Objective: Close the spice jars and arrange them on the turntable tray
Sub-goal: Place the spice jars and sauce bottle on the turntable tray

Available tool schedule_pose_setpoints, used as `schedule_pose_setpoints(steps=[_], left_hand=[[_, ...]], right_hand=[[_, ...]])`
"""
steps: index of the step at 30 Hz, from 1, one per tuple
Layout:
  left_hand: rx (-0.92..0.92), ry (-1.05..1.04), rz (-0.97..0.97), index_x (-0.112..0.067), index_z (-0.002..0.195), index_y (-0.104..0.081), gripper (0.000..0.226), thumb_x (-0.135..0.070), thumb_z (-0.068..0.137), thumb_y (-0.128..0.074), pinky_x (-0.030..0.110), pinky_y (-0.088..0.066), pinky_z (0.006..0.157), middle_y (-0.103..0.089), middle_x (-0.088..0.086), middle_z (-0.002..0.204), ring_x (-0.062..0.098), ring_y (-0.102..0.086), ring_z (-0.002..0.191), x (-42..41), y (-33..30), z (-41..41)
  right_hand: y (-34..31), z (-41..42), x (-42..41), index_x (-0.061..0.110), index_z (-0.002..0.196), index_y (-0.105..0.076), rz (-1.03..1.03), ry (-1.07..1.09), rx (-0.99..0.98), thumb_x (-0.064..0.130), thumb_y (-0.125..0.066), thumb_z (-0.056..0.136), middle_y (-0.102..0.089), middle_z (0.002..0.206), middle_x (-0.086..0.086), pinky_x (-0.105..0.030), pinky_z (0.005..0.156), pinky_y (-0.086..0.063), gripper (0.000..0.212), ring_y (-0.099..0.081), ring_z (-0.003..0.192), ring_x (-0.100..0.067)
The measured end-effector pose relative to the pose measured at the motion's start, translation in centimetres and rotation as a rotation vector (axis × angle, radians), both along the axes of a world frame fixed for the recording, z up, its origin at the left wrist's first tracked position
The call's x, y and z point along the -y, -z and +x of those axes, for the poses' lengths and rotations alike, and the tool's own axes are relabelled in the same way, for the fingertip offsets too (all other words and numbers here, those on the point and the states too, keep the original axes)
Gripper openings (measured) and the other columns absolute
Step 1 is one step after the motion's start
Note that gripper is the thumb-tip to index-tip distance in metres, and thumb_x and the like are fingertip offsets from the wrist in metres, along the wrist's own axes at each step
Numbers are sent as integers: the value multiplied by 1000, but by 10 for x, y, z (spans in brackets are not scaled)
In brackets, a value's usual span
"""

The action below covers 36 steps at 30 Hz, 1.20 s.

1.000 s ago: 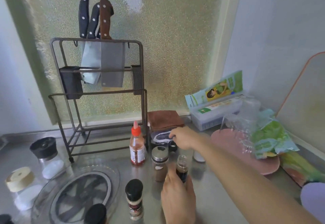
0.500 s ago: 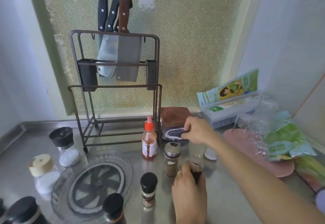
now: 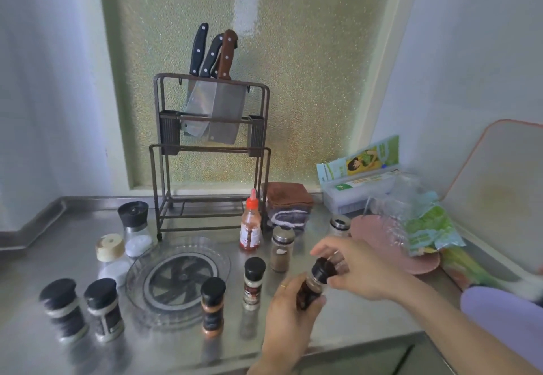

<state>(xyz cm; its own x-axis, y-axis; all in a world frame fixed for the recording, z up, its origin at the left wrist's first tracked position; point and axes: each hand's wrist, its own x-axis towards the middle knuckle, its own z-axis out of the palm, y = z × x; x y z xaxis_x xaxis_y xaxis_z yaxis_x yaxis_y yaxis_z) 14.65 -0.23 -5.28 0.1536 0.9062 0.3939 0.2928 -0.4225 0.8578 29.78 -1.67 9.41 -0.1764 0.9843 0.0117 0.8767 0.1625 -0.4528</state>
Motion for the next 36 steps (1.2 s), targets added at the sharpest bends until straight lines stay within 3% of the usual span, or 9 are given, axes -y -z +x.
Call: schedule_pose_setpoints(steps=[6,10,15,19,22,25,29,32,36], left_hand=[[85,130,-23,-49,113,-65,36,-42,80,-77,26,-52,91,-65,-23,102,2,-64,100,-5,9,-16],[153,159,-91,-43,117,-68,39,-38,81,-80,41,-56,94,-69,-15,107,7,-66,103,-8,16,-17],[195,171,-177,-36,111,-68,38,-35,77,-84,40,-59,91,-76,-10,103,6,-72,97,-12,25,-17],[219,181,-219,-28,103,-66,34,-31,75,-86,41,-59,89,-77,-6,97,9,-71,92,-14,27,-19],[221,194,-227,-27,103,-66,32,-31,77,-85,36,-60,85,-77,-5,96,11,-71,92,-14,27,-19],[257,195,-241,-29,102,-66,29,-26,79,-84,29,-59,79,-76,-4,95,13,-70,89,-14,27,-19],[261,215,-230,-26,102,-65,28,-23,81,-83,32,-58,83,-76,-5,94,7,-70,89,-13,25,-20],[262,224,-225,-25,102,-65,28,-23,81,-83,34,-58,82,-76,-4,94,9,-70,88,-13,24,-21],[279,227,-235,-23,103,-66,29,-19,81,-83,33,-59,87,-77,-2,97,12,-71,94,-13,23,-20]], right_hand=[[-3,-24,8,33,127,-60,56,-140,263,1,-63,86,-64,128,12,-20,91,-46,52,-60,113,-8],[2,-27,3,32,125,-59,55,-159,301,9,-67,87,-64,120,11,-20,81,-39,46,-50,96,-4],[7,-31,-1,27,131,-54,67,1,400,53,-66,87,-65,113,3,-31,75,-41,52,-58,101,-18],[9,-30,-5,31,127,-55,-4,-48,367,31,-73,83,-62,117,5,-29,75,-42,47,-52,91,-12],[11,-29,-7,28,118,-58,22,24,425,48,-69,83,-66,109,1,-33,71,-45,42,-57,90,-17],[9,-25,-7,35,133,-48,-65,-14,296,35,-76,80,-60,117,5,-35,85,-51,60,-61,102,-16],[9,-25,-8,33,130,-52,-27,50,368,54,-68,83,-65,111,1,-29,70,-47,55,-60,94,-18],[11,-27,-7,34,133,-50,-81,-10,284,39,-76,79,-60,120,4,-33,85,-50,60,-57,101,-15],[13,-30,-9,28,119,-58,-2,32,401,51,-68,84,-67,106,1,-32,67,-41,43,-56,90,-19]])
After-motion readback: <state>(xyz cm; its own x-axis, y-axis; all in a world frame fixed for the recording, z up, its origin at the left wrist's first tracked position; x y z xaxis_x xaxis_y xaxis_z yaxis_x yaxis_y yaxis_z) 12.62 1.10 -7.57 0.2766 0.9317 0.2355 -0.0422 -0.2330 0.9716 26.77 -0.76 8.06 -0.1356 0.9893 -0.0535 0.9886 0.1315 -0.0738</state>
